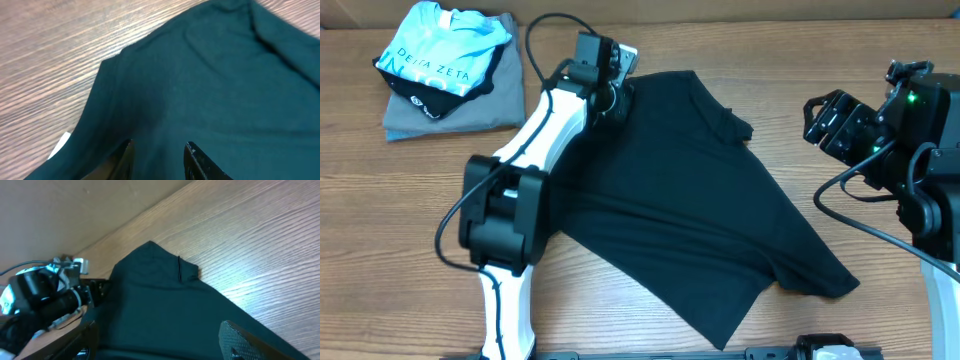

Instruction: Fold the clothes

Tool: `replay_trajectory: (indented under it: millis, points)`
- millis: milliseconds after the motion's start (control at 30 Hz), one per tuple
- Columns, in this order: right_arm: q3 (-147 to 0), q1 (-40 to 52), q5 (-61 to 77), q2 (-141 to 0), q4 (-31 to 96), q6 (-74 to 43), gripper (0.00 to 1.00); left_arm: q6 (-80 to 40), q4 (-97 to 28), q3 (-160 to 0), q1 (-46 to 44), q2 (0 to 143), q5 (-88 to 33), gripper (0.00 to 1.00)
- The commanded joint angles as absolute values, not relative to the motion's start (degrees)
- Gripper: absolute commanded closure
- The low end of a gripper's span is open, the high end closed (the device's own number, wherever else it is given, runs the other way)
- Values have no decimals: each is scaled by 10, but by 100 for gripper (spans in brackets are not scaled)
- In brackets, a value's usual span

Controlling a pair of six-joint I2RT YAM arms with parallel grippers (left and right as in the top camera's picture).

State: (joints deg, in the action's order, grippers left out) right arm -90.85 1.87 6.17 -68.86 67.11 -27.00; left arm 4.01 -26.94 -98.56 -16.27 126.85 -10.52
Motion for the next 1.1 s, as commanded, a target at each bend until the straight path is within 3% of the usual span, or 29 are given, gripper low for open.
replay_trajectory:
  millis: [0, 200, 367, 500, 633, 767, 933, 1000, 1067]
  points:
    - [-915, 15, 68, -692, 671, -273, 20, 38, -256, -985, -163, 1301, -110, 65]
    - [-911, 15, 80, -719, 687, -279, 21, 20, -260, -985, -153, 1342, -44, 79]
    - [-895, 15, 50, -773, 717, -299, 21, -20, -272, -985, -122, 1343, 76, 78]
    - [-892, 14, 20, -833, 742, -333, 20, -48, -298, -985, -72, 1343, 95, 79]
    - [-892, 14, 13, -894, 753, -333, 20, -58, -316, -985, -24, 1341, 38, 85]
    - [-892, 4, 0, -950, 754, -333, 19, -72, -331, -985, 0, 1321, 30, 84]
    - [-892, -46, 0, -1024, 749, -331, 18, -93, -327, -985, 19, 1259, -11, 73]
    - [-892, -62, 1, -1049, 730, -324, 27, -92, -324, -985, 20, 1230, -31, 71]
    - [-892, -72, 7, -1072, 703, -311, 46, -84, -322, -985, 20, 1192, -44, 66]
